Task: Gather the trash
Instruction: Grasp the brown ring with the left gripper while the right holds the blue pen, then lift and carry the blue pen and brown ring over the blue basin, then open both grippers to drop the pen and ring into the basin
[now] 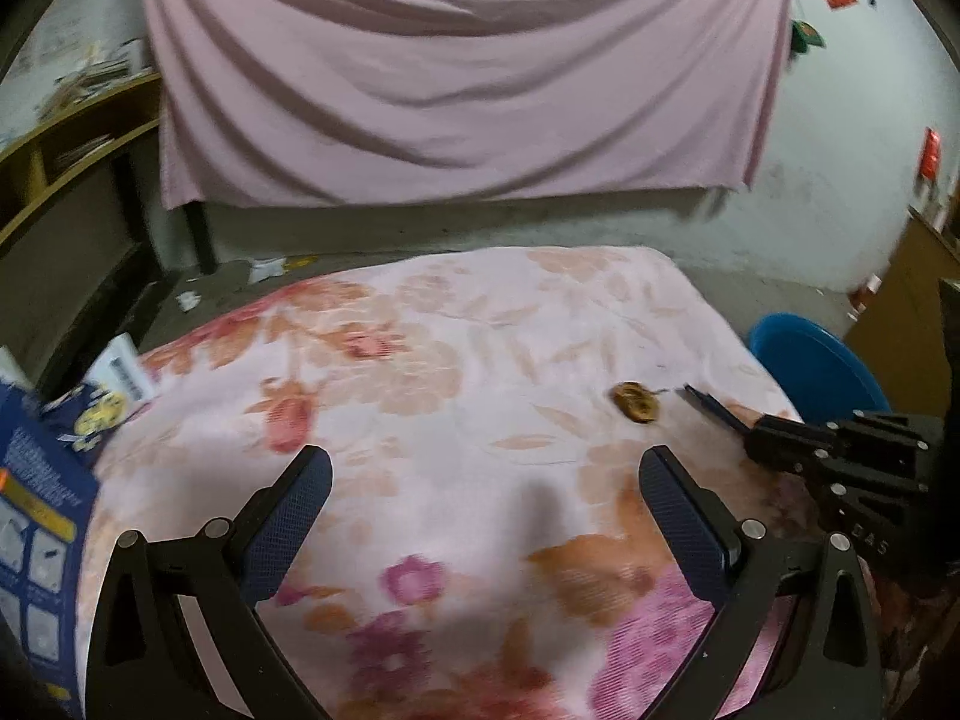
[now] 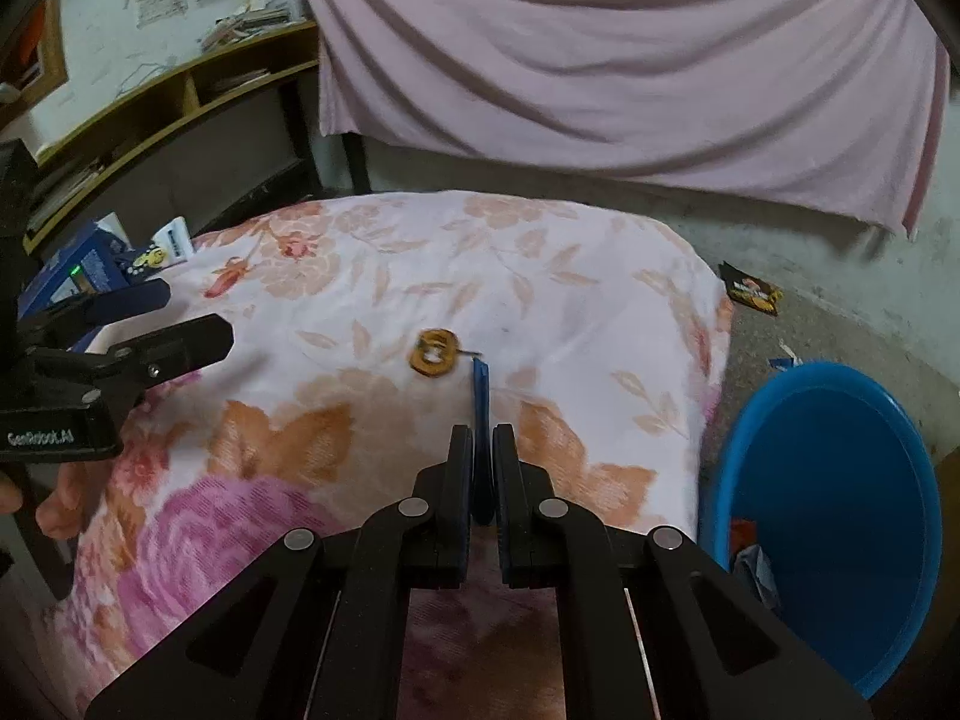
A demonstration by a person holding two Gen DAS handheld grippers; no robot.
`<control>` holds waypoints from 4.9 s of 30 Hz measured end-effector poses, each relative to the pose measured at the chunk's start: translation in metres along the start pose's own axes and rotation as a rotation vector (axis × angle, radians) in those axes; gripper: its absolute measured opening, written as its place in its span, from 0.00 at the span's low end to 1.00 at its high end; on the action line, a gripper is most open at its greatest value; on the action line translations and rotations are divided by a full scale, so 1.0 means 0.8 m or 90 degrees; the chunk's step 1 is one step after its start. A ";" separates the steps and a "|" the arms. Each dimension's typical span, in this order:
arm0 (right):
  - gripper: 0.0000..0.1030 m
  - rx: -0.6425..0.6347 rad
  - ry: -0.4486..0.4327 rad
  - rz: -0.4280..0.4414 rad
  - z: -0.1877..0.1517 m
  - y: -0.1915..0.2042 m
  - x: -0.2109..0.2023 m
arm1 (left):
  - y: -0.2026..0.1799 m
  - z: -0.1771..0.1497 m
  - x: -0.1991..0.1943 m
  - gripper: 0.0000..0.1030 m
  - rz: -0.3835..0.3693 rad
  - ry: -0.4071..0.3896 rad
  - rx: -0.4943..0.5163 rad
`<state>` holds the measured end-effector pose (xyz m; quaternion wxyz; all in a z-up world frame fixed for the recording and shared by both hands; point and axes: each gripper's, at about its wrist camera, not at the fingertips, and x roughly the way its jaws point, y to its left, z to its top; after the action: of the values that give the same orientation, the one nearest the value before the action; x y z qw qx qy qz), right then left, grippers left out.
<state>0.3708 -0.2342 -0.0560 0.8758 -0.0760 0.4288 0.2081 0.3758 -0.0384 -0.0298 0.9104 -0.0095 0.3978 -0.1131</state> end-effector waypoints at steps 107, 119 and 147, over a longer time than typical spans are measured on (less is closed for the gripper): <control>0.04 0.293 -0.445 -0.187 -0.127 -0.214 -0.238 | -0.368 0.036 -0.053 0.19 -0.214 -0.218 0.261; 0.05 0.335 -0.351 -0.156 -0.131 -0.235 -0.211 | -0.374 0.042 -0.013 0.19 -0.244 -0.077 0.234; 0.05 0.345 -0.318 -0.139 -0.130 -0.237 -0.204 | -0.345 0.044 -0.025 0.33 -0.203 -0.078 0.204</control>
<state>0.2888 -0.4867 -0.0015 0.9586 0.1662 0.2313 0.0048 0.3335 -0.3060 0.0387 0.8935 0.0659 0.3119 -0.3162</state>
